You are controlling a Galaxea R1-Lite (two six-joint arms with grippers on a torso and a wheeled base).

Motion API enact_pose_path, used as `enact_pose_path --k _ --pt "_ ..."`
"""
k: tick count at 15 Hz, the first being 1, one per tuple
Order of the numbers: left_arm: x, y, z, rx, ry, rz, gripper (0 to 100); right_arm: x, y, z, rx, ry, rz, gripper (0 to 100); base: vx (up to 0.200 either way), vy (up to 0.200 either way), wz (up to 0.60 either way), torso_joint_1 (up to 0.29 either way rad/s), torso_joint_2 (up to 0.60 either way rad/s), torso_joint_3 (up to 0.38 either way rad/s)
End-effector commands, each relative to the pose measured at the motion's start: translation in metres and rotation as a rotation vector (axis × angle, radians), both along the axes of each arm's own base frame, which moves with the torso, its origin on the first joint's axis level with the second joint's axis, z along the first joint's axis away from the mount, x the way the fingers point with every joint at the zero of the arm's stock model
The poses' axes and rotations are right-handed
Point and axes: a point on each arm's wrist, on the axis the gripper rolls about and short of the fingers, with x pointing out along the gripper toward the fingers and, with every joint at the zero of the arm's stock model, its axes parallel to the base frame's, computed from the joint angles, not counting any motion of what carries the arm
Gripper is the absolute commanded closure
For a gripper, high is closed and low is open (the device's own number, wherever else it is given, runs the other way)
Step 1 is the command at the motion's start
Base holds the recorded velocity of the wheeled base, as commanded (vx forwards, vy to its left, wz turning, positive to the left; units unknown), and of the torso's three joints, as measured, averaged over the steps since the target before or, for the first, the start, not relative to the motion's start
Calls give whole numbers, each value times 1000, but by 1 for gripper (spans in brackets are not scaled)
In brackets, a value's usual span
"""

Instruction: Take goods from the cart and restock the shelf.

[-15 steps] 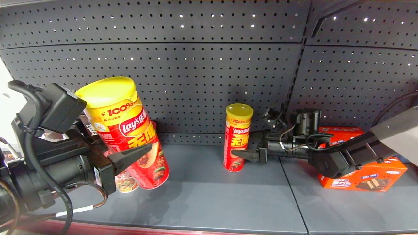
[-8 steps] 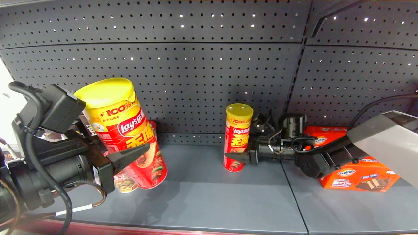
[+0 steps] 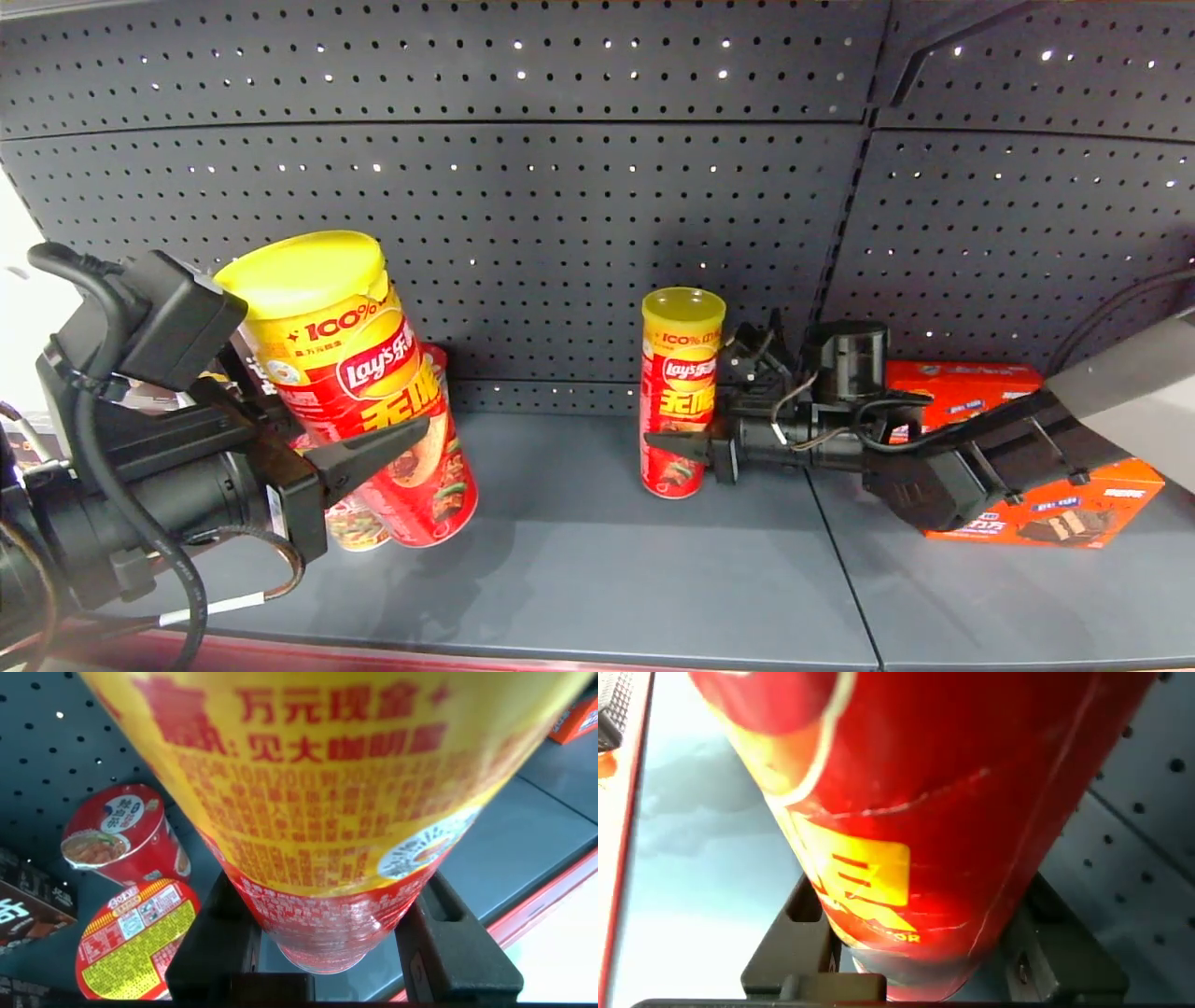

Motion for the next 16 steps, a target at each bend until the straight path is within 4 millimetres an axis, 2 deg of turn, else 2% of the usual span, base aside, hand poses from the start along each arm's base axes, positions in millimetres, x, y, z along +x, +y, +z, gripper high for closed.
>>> enact_pose_path --k 1,2,4,6,9,11,14,16 --pt "-1 0 3 -5 -12 -2 100 -47 -1 35 8 -41 -16 100 0 0 0 0 0 0" --pt "-1 0 4 -6 -14 -2 100 -53 -1 37 5 -45 -25 100 0 0 0 0 0 0" --pt "-2 1 3 -6 -14 2 100 -81 -7 40 -8 -46 -102 100 0 0 0 0 0 0" --pt "-6 3 4 -8 -19 1 100 -104 -4 42 52 -47 -103 100 0 0 0 0 0 0" --pt "-9 4 4 -11 -26 1 100 -131 -4 26 89 -26 -148 100 0 0 0 0 0 0" --pt "-10 5 6 -14 -33 3 100 -142 -8 19 84 -16 -133 100 0 0 0 0 0 0" --pt "-9 5 6 -15 -34 5 100 -145 -13 17 83 -13 -140 100 0 0 0 0 0 0" --pt "-9 5 7 -16 -37 5 100 -147 -15 6 63 7 -140 100 0 0 0 0 0 0"
